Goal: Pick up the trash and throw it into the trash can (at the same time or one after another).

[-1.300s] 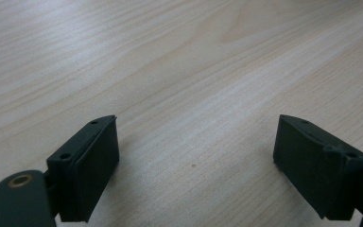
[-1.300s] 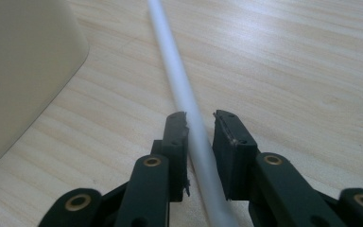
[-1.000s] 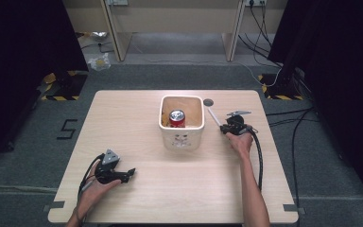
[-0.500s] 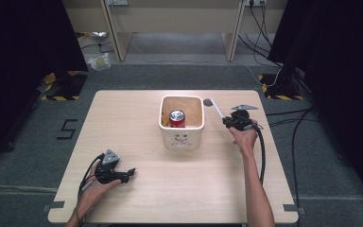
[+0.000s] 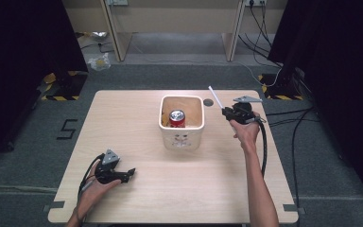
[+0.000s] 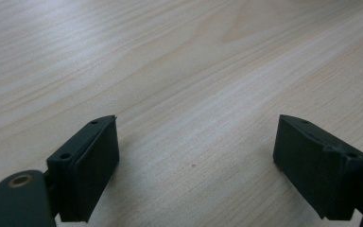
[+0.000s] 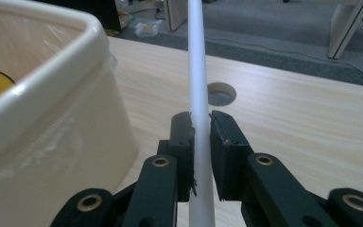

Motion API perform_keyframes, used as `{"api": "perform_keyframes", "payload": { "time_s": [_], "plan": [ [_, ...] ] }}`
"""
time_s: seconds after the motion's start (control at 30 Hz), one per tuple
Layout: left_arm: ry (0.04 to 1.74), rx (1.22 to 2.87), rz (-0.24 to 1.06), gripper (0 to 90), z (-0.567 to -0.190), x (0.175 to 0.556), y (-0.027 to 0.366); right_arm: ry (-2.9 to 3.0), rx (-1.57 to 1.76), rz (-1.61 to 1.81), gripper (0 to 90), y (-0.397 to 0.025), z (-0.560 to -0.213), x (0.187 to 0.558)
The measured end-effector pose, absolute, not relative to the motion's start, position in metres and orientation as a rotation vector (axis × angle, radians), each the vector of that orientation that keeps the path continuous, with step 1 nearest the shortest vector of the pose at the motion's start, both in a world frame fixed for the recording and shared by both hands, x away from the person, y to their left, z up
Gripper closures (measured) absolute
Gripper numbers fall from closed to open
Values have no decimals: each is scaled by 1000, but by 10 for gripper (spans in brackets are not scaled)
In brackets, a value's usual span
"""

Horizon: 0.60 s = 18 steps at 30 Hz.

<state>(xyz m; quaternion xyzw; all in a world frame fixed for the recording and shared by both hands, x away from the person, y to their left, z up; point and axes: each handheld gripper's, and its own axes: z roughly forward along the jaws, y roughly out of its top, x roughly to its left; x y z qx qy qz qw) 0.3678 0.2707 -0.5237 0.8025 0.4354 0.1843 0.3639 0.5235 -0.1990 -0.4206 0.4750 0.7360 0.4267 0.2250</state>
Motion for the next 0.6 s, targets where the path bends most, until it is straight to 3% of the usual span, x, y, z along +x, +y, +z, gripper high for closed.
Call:
{"api": "perform_keyframes", "payload": {
  "time_s": [0.6],
  "plan": [
    [1120, 2065, 474, 143, -524, 368, 271, 2004, 1228, 1267, 797, -186, -372, 513]
  ]
}}
